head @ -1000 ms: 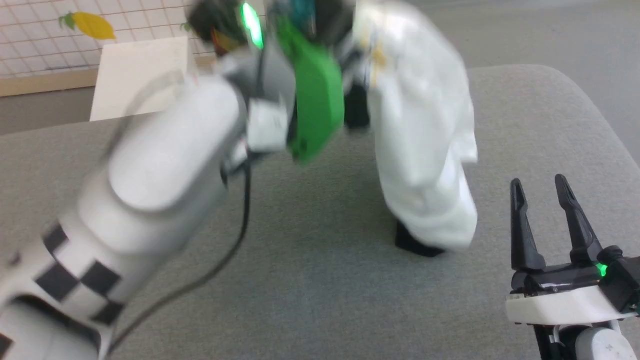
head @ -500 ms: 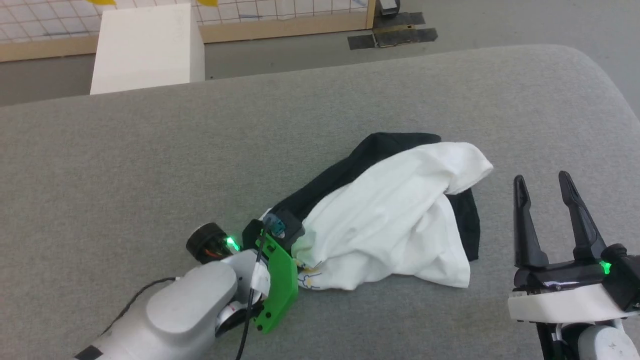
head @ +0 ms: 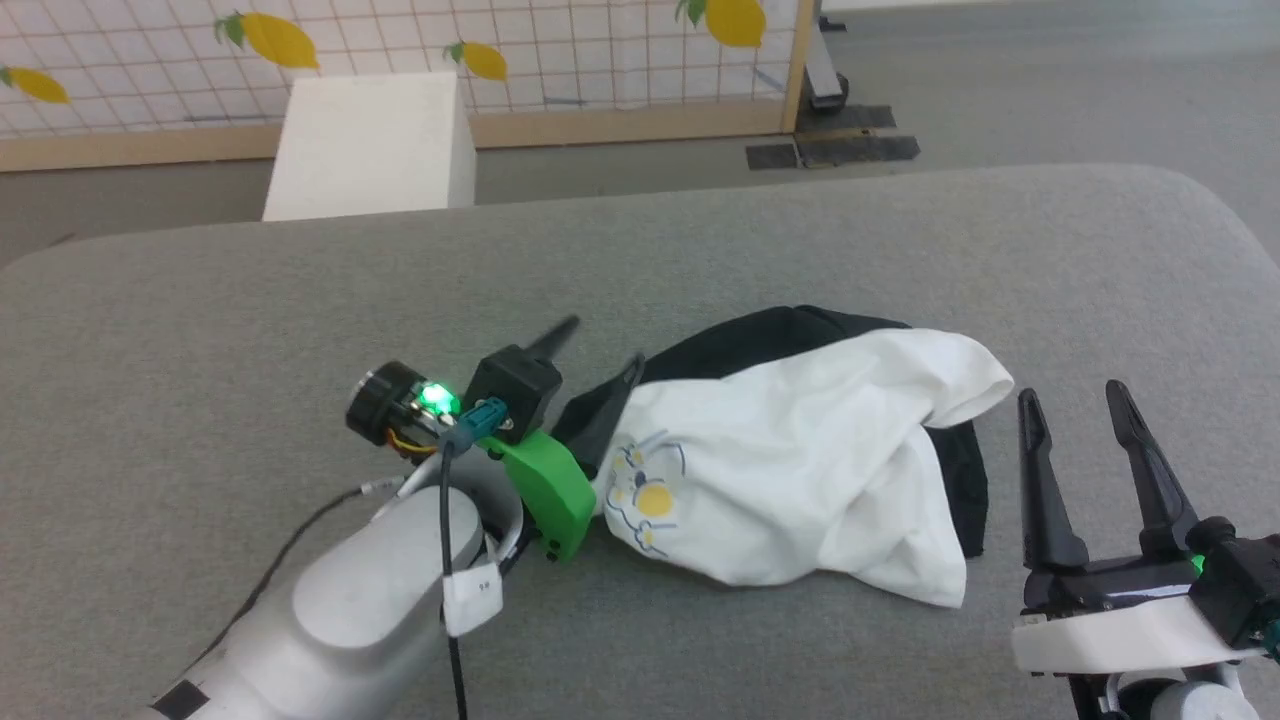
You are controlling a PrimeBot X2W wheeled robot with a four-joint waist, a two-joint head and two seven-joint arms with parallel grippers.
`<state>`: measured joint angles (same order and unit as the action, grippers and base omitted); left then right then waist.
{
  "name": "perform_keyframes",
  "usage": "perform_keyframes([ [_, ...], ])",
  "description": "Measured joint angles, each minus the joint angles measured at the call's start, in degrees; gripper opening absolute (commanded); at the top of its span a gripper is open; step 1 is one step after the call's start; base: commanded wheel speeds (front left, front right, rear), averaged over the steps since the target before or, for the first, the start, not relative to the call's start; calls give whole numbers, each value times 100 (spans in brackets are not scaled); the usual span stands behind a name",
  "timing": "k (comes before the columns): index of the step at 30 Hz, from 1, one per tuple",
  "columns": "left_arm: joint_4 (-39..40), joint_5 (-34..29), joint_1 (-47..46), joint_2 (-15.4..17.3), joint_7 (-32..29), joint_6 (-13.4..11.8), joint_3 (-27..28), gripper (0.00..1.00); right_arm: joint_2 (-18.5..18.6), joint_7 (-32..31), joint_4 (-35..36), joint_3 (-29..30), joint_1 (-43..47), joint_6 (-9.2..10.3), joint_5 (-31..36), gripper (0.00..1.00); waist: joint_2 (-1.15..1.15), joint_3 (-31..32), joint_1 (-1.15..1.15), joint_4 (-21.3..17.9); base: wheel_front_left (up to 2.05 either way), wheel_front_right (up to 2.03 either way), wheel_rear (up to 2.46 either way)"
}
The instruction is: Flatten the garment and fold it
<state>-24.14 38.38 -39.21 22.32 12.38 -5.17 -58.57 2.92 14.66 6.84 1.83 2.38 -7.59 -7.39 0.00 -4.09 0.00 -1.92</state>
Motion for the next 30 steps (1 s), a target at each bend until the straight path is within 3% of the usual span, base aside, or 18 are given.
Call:
perform_keyframes([
  [4,450,-356,119,62,212,-708,502,100,0,0,2,42,41,0,5,100,0,146,0,172,0,0,0],
  [8,1272,-881,651,81,238,-1399,1548,100,0,0,10,77,74,0,14,100,0,241,0,336,0,0,0],
  [14,2019,-1770,2163,-142,242,-1863,3193,100,-1,0,-23,324,112,0,-146,100,0,315,0,489,0,0,0],
  [16,2142,-2038,2516,-258,242,-1845,3467,100,2,0,-53,375,127,1,-198,100,0,337,0,502,0,0,0],
  [24,2223,-2727,3539,-730,242,-1224,4189,100,0,0,-149,377,171,1,-348,100,0,366,0,490,0,0,0],
  [30,2095,-3032,3852,-1037,242,-916,4547,100,-1,0,-224,355,289,1,-369,100,0,357,0,527,0,0,0],
])
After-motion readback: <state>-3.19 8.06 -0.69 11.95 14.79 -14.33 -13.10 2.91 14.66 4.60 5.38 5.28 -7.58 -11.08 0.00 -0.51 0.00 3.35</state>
